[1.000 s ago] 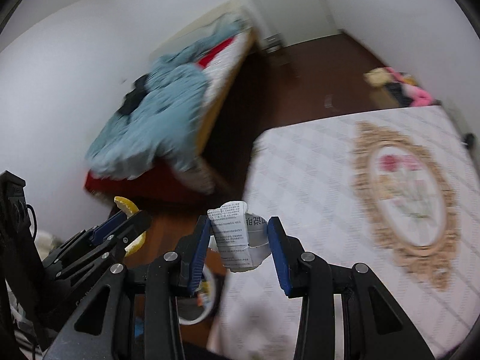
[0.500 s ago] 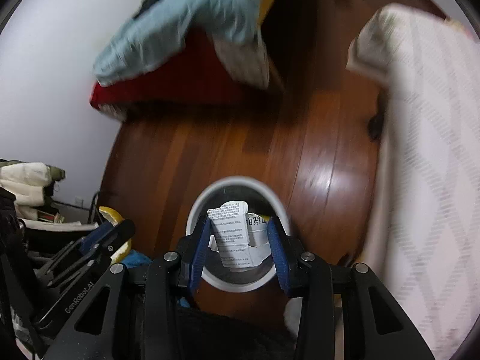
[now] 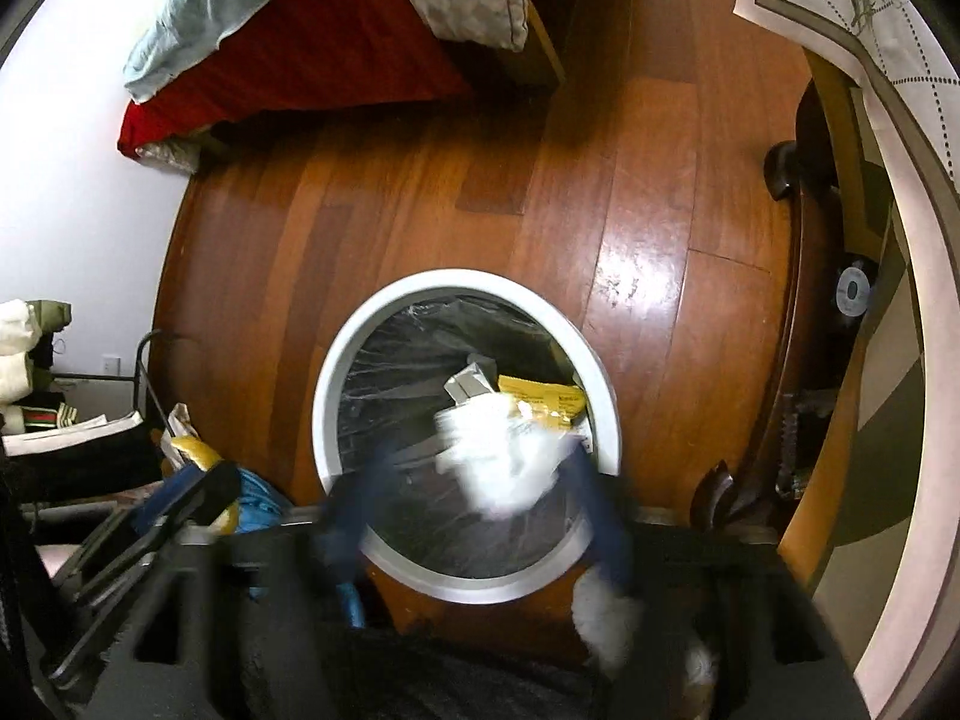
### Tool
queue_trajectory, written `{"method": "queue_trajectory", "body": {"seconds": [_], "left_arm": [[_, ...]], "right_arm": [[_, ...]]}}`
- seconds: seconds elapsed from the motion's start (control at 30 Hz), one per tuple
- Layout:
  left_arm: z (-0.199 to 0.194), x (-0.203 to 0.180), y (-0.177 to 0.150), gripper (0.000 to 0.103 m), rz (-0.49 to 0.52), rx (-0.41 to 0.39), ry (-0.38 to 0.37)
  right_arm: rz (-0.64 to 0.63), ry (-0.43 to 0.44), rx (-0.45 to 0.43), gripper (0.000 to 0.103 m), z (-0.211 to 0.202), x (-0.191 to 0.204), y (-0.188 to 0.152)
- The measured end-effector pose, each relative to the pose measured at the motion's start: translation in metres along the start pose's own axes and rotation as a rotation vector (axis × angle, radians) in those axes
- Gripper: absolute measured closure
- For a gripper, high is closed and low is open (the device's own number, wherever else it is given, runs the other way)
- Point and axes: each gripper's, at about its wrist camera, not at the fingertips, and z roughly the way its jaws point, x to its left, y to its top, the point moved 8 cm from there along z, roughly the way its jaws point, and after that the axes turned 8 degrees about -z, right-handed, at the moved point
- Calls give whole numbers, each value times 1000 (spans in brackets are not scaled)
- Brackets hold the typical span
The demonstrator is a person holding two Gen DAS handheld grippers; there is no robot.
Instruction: Collect trash
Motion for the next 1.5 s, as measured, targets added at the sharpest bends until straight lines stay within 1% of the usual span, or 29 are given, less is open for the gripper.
{"method": "queue_trajectory", "body": {"seconds": [0.07,0.1,0.13,0.17,0.2,0.3,0.4,0.5,0.63,0.73,0.87,1.0,1.03,1.2,1.33,1.5], "left_arm": [[-6,7,-3,13,-13,-3,14],[-9,9,-5,8,-14,-4,18],[-13,12,-7,6,-15,-9,23],[-18,13,-9,6,-14,-16,27],[-24,15,-12,6,-15,-21,29],[-41,19,-19,6,-15,-37,39],[-64,18,-26,5,1,-56,37],[-90,14,-30,5,20,-77,28],[-131,8,-34,5,36,-107,5],[-169,2,-37,5,53,-149,-18],[-212,-4,-40,5,59,-189,-56],[-252,-5,-42,5,50,-230,-96],[-260,-5,-43,5,45,-237,-107],[-295,-5,-50,5,26,-260,-162],[-317,-6,-53,5,18,-273,-203],[-335,-6,-57,5,15,-283,-233]], "right_arm": [[-15,-22,1,15,-8,-3,-3],[-28,-34,2,12,-12,-4,-6],[-39,-43,-2,9,-16,-4,-9],[-51,-56,-7,4,-22,-5,-12],[-73,-85,-10,3,-28,-5,-16],[-145,-157,-30,3,-52,1,-27],[-195,-188,-47,2,-77,9,-38],[-241,-199,-73,2,-105,21,-48],[-268,-176,-113,2,-147,39,-60],[-287,-150,-140,2,-182,53,-68],[-303,-98,-186,2,-230,70,-75],[-338,-60,-230,2,-281,86,-86],[-343,-51,-235,2,-288,90,-88],[-375,16,-251,2,-331,107,-104],[-398,54,-256,1,-357,119,-115],[-416,83,-263,1,-379,129,-124]]}}
